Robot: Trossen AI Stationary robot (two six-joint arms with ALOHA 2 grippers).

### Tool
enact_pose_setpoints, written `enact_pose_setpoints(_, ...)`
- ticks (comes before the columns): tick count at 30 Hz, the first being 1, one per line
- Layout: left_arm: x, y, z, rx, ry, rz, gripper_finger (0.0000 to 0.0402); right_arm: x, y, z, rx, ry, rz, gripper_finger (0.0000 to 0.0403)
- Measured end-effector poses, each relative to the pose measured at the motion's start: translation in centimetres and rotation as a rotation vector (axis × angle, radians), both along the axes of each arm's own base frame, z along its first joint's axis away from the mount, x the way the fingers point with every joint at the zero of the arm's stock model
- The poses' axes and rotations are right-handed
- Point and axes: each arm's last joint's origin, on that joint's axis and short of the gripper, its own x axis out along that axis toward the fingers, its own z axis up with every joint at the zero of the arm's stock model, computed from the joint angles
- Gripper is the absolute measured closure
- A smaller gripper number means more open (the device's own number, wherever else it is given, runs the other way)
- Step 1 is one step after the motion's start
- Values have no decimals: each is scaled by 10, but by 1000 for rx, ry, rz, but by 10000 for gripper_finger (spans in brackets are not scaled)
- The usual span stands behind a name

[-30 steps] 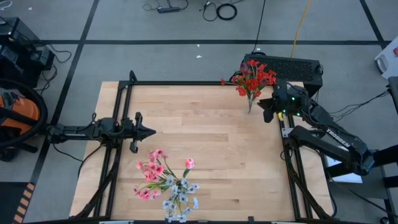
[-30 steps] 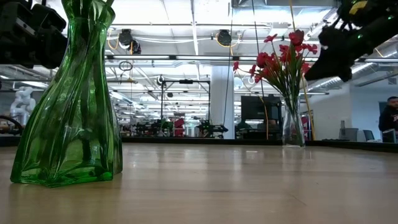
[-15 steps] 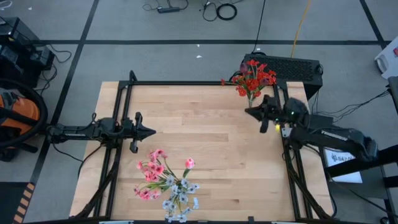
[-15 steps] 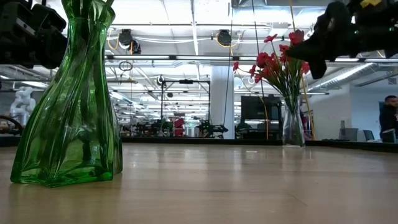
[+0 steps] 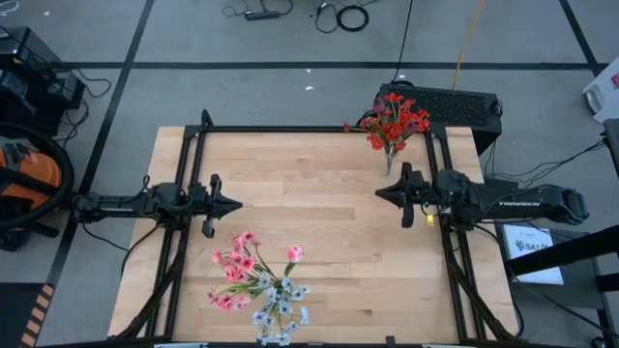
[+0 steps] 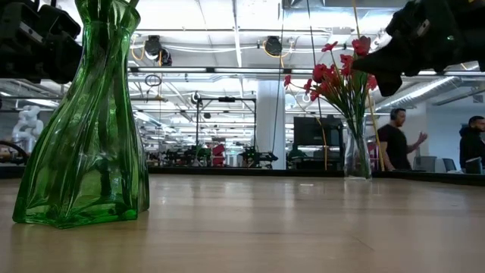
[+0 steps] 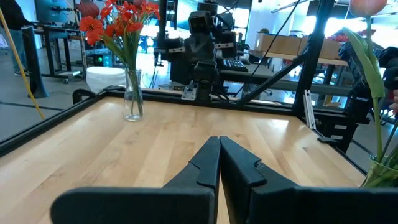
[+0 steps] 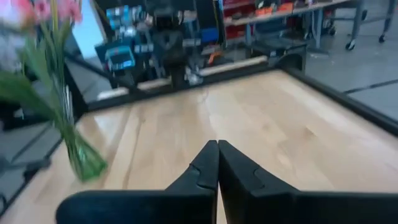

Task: Sort flowers into vase by color
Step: Return to Home Position

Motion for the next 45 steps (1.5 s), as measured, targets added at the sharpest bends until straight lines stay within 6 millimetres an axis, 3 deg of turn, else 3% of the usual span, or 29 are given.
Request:
enact_pose_setpoints(9, 0, 0, 0, 0, 0, 0, 386, -17, 3, -4, 5, 21, 13, 403)
enact_pose_setpoints(16, 0, 0, 0, 0, 0, 0, 386, -23, 8, -30, 91, -53, 52, 403)
enact_pose_setpoints(37, 0, 0, 0, 0, 0, 0, 386, -46, 17, -30, -1, -131, 161, 403)
enact_pose_setpoints(45, 0, 0, 0, 0, 0, 0, 386, -42, 17, -42, -17, -140, 126, 403)
